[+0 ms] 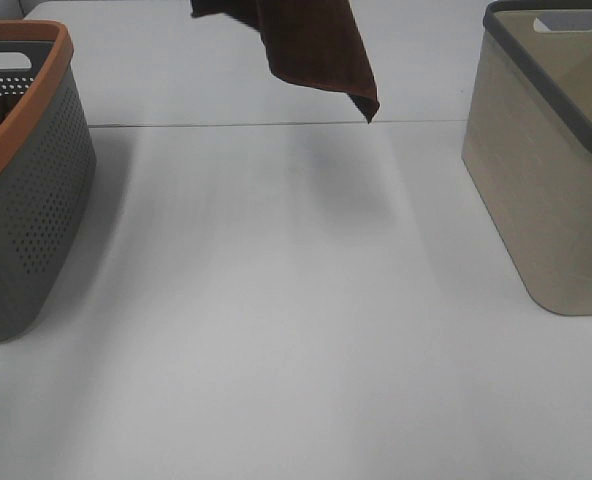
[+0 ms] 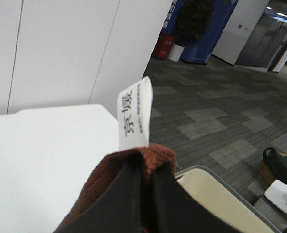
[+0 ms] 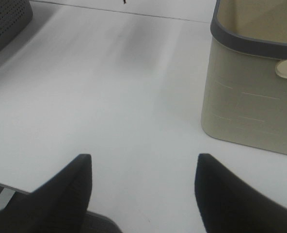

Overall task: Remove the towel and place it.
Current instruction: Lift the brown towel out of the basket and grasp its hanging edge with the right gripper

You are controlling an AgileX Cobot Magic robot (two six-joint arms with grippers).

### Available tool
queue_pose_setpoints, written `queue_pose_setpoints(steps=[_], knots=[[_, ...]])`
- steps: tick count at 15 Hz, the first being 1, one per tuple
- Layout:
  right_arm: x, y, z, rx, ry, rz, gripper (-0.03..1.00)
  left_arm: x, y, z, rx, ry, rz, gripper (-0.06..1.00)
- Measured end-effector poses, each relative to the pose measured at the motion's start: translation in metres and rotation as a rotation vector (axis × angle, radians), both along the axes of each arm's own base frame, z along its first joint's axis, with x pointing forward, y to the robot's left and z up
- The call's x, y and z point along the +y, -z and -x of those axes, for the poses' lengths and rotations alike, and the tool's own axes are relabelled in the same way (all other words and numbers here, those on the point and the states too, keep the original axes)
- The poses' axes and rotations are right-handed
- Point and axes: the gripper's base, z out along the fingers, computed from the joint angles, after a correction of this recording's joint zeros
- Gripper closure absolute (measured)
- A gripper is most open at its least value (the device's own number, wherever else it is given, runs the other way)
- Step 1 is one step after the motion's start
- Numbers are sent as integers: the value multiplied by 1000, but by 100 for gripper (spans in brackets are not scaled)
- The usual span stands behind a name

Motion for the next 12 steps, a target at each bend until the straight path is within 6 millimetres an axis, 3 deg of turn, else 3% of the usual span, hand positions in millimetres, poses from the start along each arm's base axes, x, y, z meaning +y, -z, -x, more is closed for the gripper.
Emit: queue_pose_setpoints(steps=[3, 7, 12], knots=[[4, -4, -11, 35, -33, -40, 37, -19, 24, -9, 131, 32, -14, 94], [13, -14, -33, 45, -111, -104, 37, -36, 28, -4, 150, 67, -18, 94], [30, -27, -74, 22, -299, -230, 37, -40, 28, -3, 183, 66, 12, 94]])
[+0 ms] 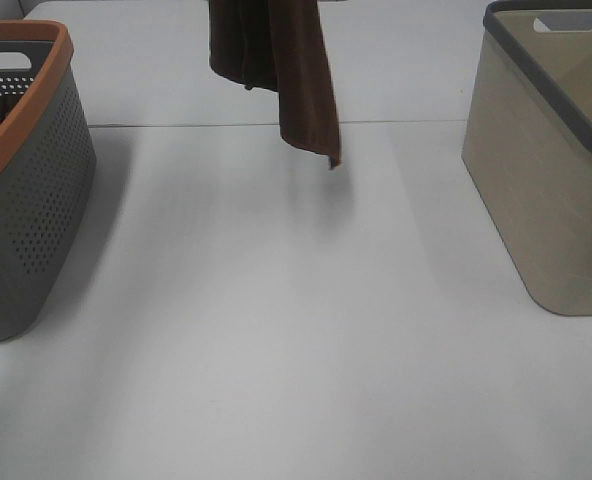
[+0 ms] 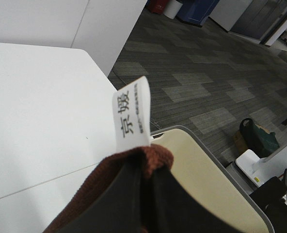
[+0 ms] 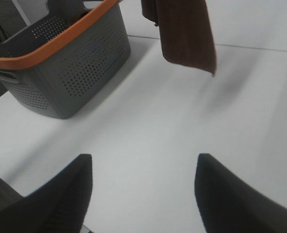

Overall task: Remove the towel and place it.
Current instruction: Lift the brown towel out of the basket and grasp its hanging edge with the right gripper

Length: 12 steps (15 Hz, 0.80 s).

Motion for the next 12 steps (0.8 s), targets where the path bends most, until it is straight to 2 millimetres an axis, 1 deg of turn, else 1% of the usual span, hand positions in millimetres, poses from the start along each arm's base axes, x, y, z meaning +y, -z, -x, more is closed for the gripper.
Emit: queue_pose_setpoints(steps=[3, 7, 8, 10, 12], knots=[[2, -8, -30, -30, -31, 3, 37, -2, 0, 1, 1, 6, 1, 94], [1, -32, -83, 13, -36, 22, 37, -3, 1, -1, 15, -3, 20, 94], [1, -35, -97, 31, -41, 26, 37, -3, 2, -2, 18, -4, 19, 94], [0, -40, -122, 71, -52, 45, 37, -4, 6, -5, 33, -3, 22, 94], [4, -37, -144, 146, -74, 123, 37, -6, 14, -10, 61, -2, 21, 94]])
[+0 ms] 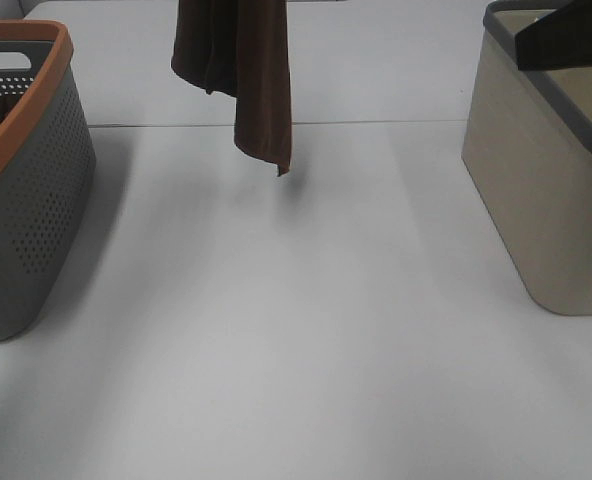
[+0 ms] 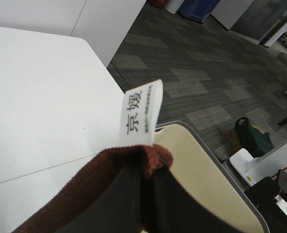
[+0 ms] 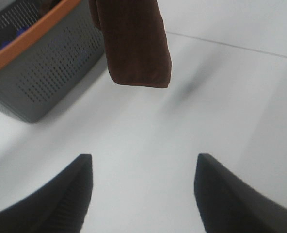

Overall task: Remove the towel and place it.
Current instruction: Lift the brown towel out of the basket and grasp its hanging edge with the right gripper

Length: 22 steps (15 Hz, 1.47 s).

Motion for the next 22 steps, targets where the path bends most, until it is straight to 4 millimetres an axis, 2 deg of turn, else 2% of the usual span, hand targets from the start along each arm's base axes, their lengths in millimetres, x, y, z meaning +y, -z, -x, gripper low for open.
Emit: queue_pose_setpoints(steps=[3, 6, 8, 9, 12, 13, 16, 19, 22], knots=[[36, 1, -25, 28, -58, 247, 38, -2, 9, -6, 30, 0, -1, 94], [78, -2, -34, -115, -25, 424, 38, -2, 9, -6, 59, -9, 24, 94], [121, -3, -32, -317, -85, 424, 38, -2, 9, -6, 105, -29, 62, 94], [142, -4, -32, -408, -116, 345, 38, -2, 9, -6, 138, -41, 91, 94], [165, 2, -41, -490, -157, 227, 43, -2, 9, -6, 174, -53, 125, 94], [178, 14, -49, -512, -193, 191, 46, -4, 9, -5, 186, -53, 135, 94], [200, 39, -62, -534, -253, 131, 50, -15, 8, -1, 178, -42, 150, 94], [212, 65, -71, -502, -280, 127, 53, -23, 7, 3, 171, -27, 157, 94], [218, 89, -78, -399, -234, 103, 53, -25, 7, 3, 168, -25, 160, 94]])
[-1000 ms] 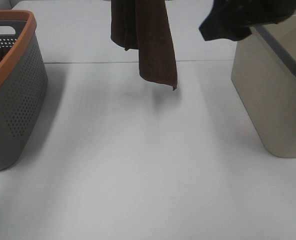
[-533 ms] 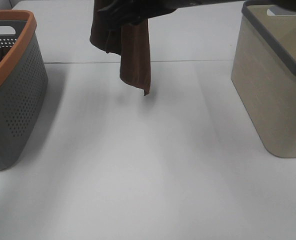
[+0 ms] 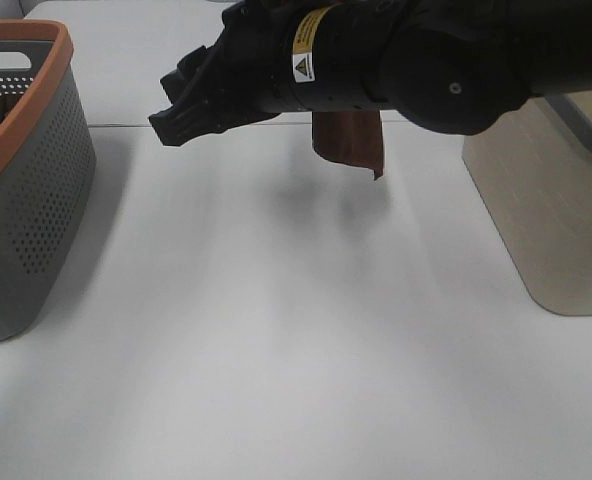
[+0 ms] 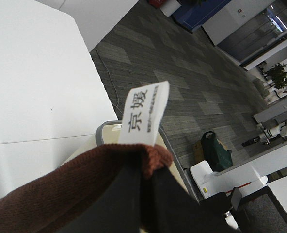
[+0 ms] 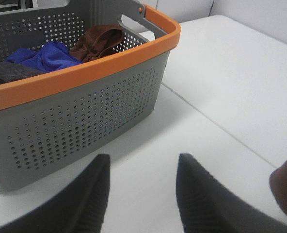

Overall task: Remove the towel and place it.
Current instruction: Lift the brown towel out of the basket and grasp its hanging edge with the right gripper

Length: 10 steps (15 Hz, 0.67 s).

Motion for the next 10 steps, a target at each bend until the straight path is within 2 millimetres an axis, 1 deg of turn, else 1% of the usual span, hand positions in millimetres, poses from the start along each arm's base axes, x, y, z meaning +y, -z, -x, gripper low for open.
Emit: queue_pose_setpoints(steps=[2, 5, 7, 8, 10], knots=[[1, 8, -2, 45, 33, -15, 53, 0, 0, 0, 1, 1, -1, 94], [-2, 10, -5, 87, 79, -26, 53, 0, 2, 1, 17, 14, -15, 94], [-10, 11, -11, 104, 120, -36, 53, -1, 3, 2, 22, 18, -20, 94], [-14, 10, -15, 107, 141, -44, 53, -1, 3, 2, 23, 19, -20, 94], [-21, 8, -23, 82, 165, -65, 47, -1, 3, 2, 24, 19, -21, 94]])
